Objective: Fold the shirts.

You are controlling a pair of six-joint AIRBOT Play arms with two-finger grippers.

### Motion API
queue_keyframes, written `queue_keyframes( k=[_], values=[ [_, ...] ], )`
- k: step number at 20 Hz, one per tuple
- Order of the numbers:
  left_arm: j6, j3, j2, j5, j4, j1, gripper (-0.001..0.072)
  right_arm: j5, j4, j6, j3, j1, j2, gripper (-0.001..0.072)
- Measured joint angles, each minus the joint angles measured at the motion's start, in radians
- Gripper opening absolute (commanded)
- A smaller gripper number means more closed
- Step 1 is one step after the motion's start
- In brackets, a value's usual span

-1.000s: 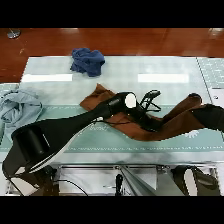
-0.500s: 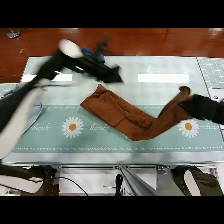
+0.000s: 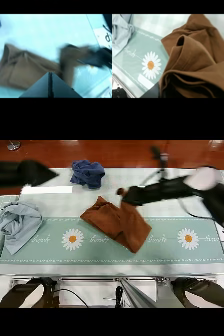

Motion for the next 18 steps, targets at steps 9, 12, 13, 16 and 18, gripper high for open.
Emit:
queue_keyframes(
  k=[9, 12, 13, 16, 18],
  values=[
    [-0.034, -0.381, 0.297, 0.022, 0.003, 0.028, 0.0021, -0.039, 0.074, 0.036, 0.355, 0.134, -0.485, 0.0624],
    [-0.039, -0.412, 0.296, 0.046, 0.003, 0.029, 0.0022, -0.014, 0.123, 0.027, 0.390, 0.121, -0.513, 0.0624],
    [-0.039, -0.417, 0.291, 0.049, 0.003, 0.029, 0.0022, 0.011, 0.133, 0.021, 0.402, 0.100, -0.507, 0.0623],
    [-0.039, -0.425, 0.277, 0.062, 0.003, 0.029, 0.0022, 0.162, 0.144, -0.001, 0.427, -0.010, -0.435, 0.0623],
    [-0.037, -0.428, 0.267, 0.069, 0.003, 0.029, 0.0022, 0.277, 0.077, -0.013, 0.427, -0.093, -0.337, 0.0619]
  ],
)
